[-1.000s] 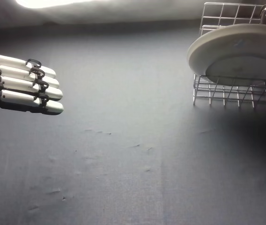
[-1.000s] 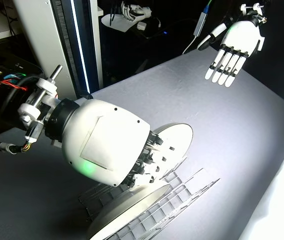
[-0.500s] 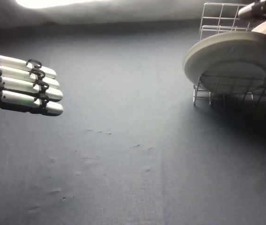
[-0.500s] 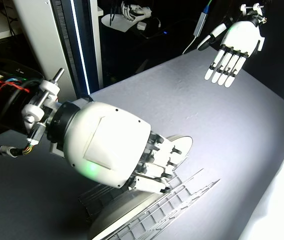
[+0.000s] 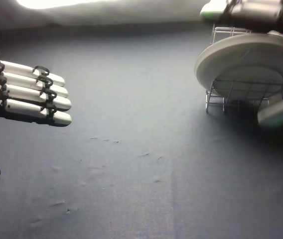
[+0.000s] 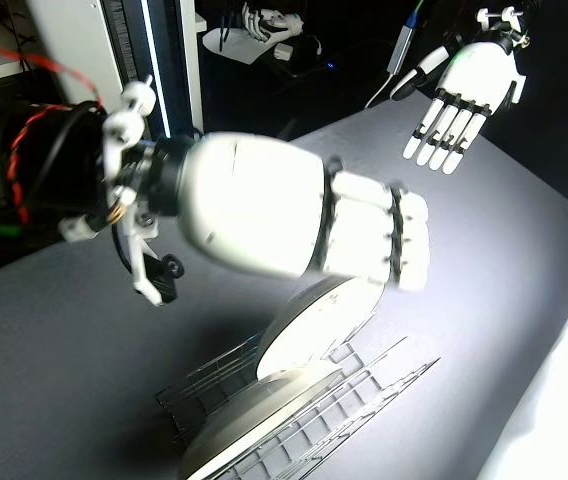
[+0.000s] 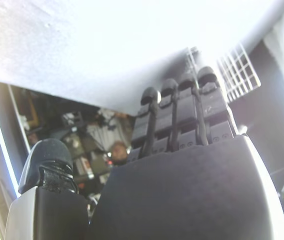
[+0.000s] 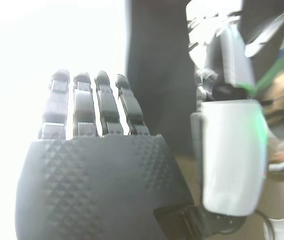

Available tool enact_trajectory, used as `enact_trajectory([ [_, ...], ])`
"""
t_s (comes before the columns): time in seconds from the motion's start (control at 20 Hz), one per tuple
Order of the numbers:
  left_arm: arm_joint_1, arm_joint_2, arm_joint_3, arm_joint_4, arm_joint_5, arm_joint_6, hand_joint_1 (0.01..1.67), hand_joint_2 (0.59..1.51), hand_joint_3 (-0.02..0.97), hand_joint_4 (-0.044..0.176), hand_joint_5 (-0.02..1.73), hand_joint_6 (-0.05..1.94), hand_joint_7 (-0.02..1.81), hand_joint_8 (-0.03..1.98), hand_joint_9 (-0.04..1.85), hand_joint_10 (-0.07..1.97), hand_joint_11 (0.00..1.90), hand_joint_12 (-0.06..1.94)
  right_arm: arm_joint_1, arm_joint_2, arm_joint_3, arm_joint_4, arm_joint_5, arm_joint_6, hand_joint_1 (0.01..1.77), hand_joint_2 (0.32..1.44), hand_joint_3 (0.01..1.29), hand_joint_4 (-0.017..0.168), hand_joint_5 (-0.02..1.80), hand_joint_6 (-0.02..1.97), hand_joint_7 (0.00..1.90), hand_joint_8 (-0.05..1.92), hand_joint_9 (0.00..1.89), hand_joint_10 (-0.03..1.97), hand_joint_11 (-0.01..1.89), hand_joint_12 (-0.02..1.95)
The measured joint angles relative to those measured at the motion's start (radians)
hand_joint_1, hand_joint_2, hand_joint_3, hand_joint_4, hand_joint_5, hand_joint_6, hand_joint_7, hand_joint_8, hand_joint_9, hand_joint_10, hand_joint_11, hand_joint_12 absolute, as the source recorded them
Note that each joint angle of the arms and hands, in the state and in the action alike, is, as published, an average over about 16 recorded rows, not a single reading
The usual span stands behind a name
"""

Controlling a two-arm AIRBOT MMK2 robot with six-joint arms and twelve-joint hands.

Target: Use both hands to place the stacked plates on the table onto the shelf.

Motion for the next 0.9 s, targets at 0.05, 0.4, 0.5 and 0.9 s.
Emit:
enact_trajectory([
  [0.05, -0.004, 0.0, -0.002, 0.001, 0.0, 0.0, 0.02, 1.157, 0.02, 0.002, 0.19, 0.02, 0.18, 0.03, 0.14, 0.03, 0.08, 0.18, 0.002, -0.001, -0.002, -0.058, 0.026, -0.001, 0.58, 0.97, 0.01, 0.0, 0.24, 0.03, 0.26, 0.03, 0.24, 0.03, 0.04, 0.59],
  [0.4, -0.03, -0.004, -0.021, 0.029, -0.001, -0.002, 0.05, 1.145, 0.02, 0.0, 0.64, 0.37, 0.67, 0.59, 0.6, 0.68, 0.43, 0.98, 0.006, -0.005, -0.004, -0.385, 0.206, -0.027, 0.19, 0.93, 0.01, 0.003, 0.64, 0.7, 0.68, 0.71, 0.63, 0.74, 0.43, 1.18],
  [0.5, -0.036, -0.005, -0.027, 0.039, -0.002, -0.002, 0.1, 1.156, 0.019, -0.002, 0.78, 0.53, 0.83, 0.78, 0.76, 0.9, 0.59, 1.21, 0.007, -0.005, -0.004, -0.439, 0.249, -0.037, 0.18, 0.97, 0.02, 0.004, 0.82, 0.94, 0.87, 0.95, 0.83, 0.99, 0.65, 1.4],
  [0.9, -0.048, -0.009, -0.042, 0.072, -0.005, -0.003, 0.26, 1.16, 0.014, -0.005, 1.17, 1.15, 1.28, 1.47, 1.24, 1.68, 1.07, 1.86, 0.008, -0.005, -0.004, -0.522, 0.338, -0.068, 0.3, 1.06, 0.02, 0.005, 1.25, 1.79, 1.31, 1.8, 1.32, 1.83, 1.28, 1.92],
])
